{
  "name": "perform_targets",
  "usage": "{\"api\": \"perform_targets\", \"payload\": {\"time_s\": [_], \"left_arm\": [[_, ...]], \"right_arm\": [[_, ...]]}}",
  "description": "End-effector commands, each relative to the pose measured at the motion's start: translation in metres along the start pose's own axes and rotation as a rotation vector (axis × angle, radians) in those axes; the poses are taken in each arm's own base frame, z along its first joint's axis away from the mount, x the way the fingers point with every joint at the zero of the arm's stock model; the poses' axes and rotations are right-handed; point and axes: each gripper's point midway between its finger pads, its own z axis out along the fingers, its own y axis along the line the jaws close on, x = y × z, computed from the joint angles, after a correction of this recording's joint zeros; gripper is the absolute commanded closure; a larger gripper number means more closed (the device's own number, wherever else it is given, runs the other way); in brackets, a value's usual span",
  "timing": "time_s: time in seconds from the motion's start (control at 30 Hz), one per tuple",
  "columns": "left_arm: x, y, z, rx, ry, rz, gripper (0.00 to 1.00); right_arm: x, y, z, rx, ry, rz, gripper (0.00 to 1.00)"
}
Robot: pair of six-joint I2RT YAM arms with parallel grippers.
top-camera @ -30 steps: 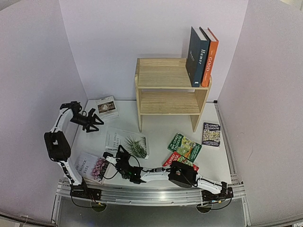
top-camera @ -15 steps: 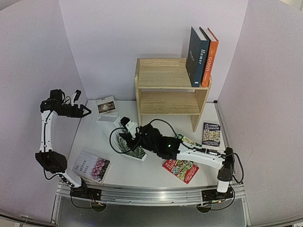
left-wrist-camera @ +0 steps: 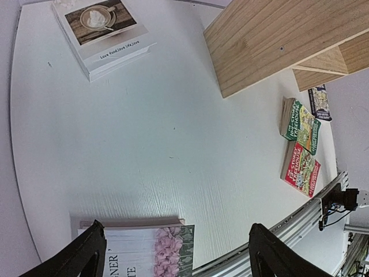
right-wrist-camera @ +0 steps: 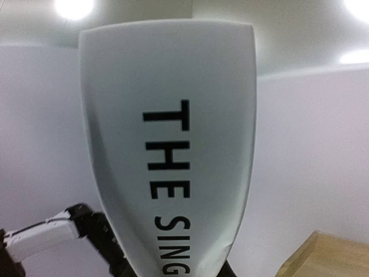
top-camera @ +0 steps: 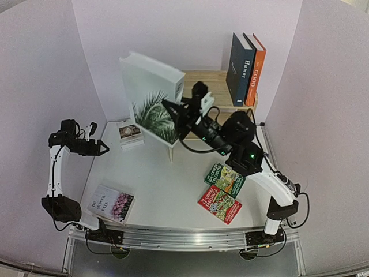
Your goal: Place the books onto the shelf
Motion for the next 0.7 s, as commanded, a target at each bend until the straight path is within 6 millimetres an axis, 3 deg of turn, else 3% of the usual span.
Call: {"api": "perform_targets", "payload": {"time_s": [0.0,0.07,0.17,0.37,0.67], "left_arm": [[0.002,-0.001,-0.006,-0.027,-0.039,0.005,0.15],[0.005,-0.001,-0.005,-0.025,-0.036,0.005,0.15],[0.010,-0.002,-0.003,-0.016,-0.027,0.002,0.15],[0.017,-0.004,0.002,0.011,-0.010,-0.011,0.15],[0.016,-0.008,0.006,0.045,-0.006,-0.022,0.15]], "right_arm": [[-0.071,-0.068,-0.018,0.355,-0.229,-0.254,0.94],[-0.081,-0.101,-0.029,0.509,-0.263,-0.348,0.94],[-0.081,-0.145,-0.040,0.673,-0.270,-0.446,0.94],[-0.060,-0.210,-0.052,0.848,-0.177,-0.558,0.94],[-0.037,-0.268,-0.082,0.959,-0.120,-0.514,0.94]]}}
